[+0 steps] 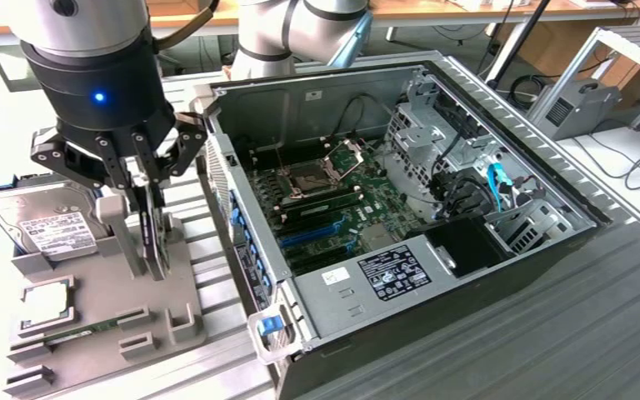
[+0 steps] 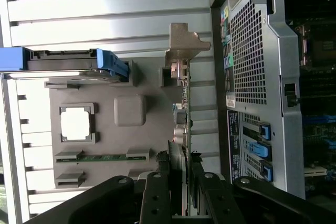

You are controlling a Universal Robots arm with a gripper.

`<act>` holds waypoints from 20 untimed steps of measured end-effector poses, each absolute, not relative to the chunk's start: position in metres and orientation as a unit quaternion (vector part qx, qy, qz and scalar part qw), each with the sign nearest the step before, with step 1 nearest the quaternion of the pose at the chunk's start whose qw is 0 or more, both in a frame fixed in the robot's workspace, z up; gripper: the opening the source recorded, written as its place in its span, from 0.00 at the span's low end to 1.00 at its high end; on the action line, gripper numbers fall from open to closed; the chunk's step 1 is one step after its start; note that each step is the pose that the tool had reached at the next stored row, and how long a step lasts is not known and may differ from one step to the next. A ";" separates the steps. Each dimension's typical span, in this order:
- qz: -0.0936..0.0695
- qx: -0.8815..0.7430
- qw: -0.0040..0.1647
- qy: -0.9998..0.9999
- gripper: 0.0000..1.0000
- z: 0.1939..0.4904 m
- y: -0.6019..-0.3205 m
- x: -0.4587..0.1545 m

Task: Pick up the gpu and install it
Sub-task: 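Pick up the gpu and move the gpu toward the slot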

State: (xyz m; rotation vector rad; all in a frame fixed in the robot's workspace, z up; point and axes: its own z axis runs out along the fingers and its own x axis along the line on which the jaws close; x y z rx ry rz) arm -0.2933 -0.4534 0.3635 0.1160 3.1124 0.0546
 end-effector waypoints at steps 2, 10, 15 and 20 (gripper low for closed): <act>0.017 0.037 0.013 0.999 0.26 0.364 -0.453 -0.293; 0.017 0.037 0.013 0.999 0.26 0.366 -0.453 -0.293; 0.018 0.037 0.013 0.999 0.26 0.367 -0.453 -0.293; 0.017 0.037 0.013 0.999 0.26 0.369 -0.453 -0.293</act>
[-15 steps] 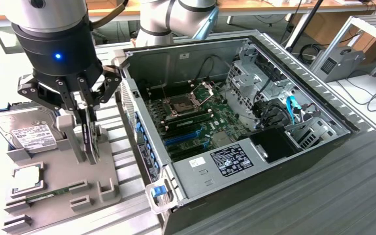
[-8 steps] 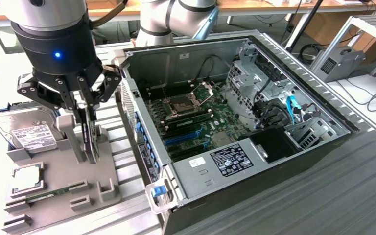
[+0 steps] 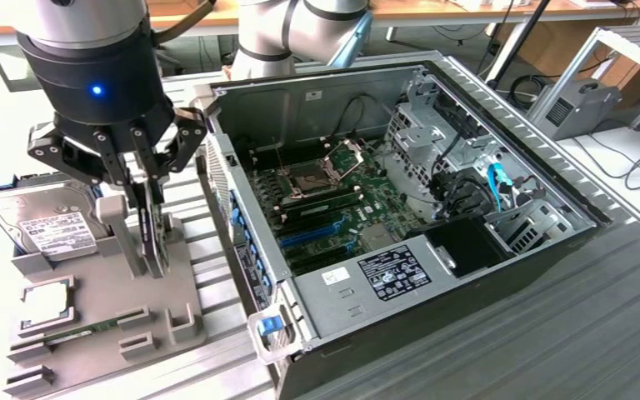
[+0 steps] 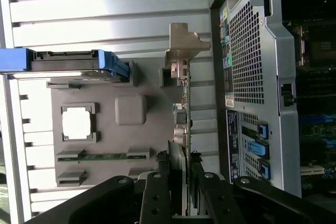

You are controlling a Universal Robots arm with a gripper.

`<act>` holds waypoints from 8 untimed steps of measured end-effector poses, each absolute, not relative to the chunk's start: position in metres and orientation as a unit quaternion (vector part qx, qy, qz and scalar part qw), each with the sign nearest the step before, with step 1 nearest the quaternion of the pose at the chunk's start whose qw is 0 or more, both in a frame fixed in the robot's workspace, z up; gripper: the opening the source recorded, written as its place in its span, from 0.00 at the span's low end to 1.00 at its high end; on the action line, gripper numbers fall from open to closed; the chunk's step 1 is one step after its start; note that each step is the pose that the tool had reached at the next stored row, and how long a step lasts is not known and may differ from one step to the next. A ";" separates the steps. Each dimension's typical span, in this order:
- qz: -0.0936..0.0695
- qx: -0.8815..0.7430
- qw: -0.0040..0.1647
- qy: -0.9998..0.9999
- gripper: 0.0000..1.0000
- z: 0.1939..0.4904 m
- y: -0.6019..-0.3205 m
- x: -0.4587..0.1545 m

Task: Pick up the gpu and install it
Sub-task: 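Pick up the gpu and move the gpu toward the slot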

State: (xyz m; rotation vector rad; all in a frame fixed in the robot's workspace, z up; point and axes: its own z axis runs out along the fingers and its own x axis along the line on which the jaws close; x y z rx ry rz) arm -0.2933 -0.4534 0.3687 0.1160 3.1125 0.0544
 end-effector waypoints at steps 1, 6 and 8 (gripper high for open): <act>0.017 0.037 0.013 0.999 0.26 0.369 -0.453 -0.293; 0.018 0.037 0.013 0.999 0.26 0.371 -0.453 -0.293; 0.017 0.037 0.013 0.999 0.26 0.372 -0.453 -0.293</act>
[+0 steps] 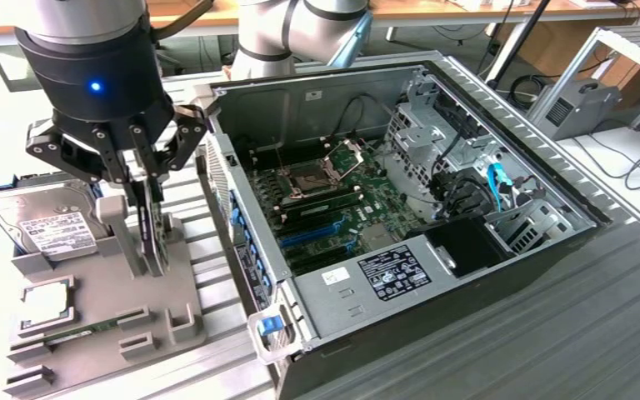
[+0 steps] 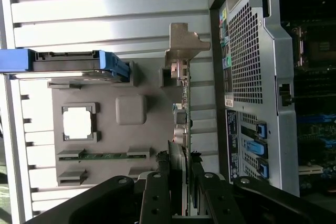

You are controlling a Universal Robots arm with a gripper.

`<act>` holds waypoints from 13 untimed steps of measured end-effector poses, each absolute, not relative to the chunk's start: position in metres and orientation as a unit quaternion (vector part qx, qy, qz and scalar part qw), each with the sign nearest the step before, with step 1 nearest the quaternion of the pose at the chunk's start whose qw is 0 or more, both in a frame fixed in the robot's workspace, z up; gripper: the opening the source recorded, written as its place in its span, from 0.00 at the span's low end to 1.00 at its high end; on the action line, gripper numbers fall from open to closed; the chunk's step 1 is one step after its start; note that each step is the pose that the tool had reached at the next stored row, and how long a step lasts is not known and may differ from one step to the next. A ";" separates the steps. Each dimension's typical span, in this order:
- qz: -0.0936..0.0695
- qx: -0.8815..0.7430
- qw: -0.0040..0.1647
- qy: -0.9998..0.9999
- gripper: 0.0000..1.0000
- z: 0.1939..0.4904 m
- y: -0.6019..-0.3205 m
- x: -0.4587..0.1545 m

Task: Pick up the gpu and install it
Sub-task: 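Pick up the gpu and move the gpu toward the slot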

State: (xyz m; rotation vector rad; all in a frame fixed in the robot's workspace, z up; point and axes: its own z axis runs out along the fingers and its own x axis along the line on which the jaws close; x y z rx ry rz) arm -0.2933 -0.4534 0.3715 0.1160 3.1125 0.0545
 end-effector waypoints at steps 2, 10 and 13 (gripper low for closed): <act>0.017 0.037 0.013 0.999 0.26 0.372 -0.453 -0.293; 0.017 0.037 0.013 0.999 0.26 0.375 -0.453 -0.293; 0.017 0.037 0.013 0.999 0.26 0.377 -0.453 -0.293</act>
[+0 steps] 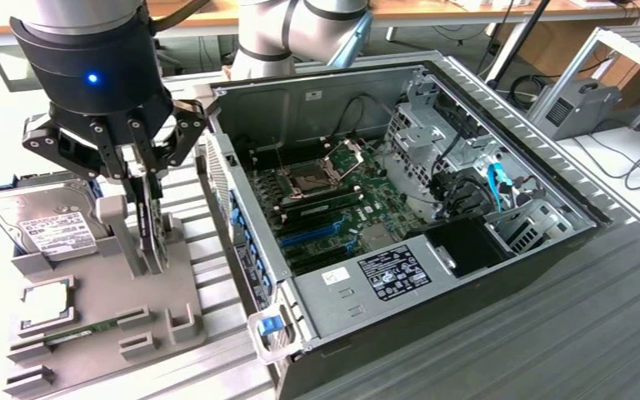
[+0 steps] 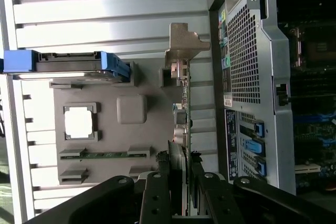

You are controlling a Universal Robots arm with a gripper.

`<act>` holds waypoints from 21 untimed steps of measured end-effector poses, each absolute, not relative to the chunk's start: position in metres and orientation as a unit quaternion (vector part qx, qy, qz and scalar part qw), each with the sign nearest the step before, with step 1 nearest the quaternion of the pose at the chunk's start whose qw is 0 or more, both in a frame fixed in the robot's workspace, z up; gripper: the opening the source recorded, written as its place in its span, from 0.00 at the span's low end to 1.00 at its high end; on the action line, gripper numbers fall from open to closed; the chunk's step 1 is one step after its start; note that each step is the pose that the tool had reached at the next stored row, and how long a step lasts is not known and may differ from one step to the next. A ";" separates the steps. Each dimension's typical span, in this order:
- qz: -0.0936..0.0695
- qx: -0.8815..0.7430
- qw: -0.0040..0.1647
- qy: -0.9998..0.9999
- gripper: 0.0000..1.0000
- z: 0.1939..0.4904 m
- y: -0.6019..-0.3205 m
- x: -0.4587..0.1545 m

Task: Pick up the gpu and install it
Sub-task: 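Pick up the gpu and move the gpu toward the slot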

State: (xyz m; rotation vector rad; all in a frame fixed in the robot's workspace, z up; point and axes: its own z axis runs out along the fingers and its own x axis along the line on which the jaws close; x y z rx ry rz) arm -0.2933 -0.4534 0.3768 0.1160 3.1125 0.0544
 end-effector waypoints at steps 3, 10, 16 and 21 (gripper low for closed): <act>0.017 0.037 0.013 0.999 0.26 0.379 -0.453 -0.293; 0.017 0.037 0.013 0.999 0.26 0.382 -0.453 -0.293; 0.017 0.037 0.013 0.999 0.26 0.384 -0.453 -0.293; 0.017 0.037 0.013 0.999 0.26 0.387 -0.453 -0.293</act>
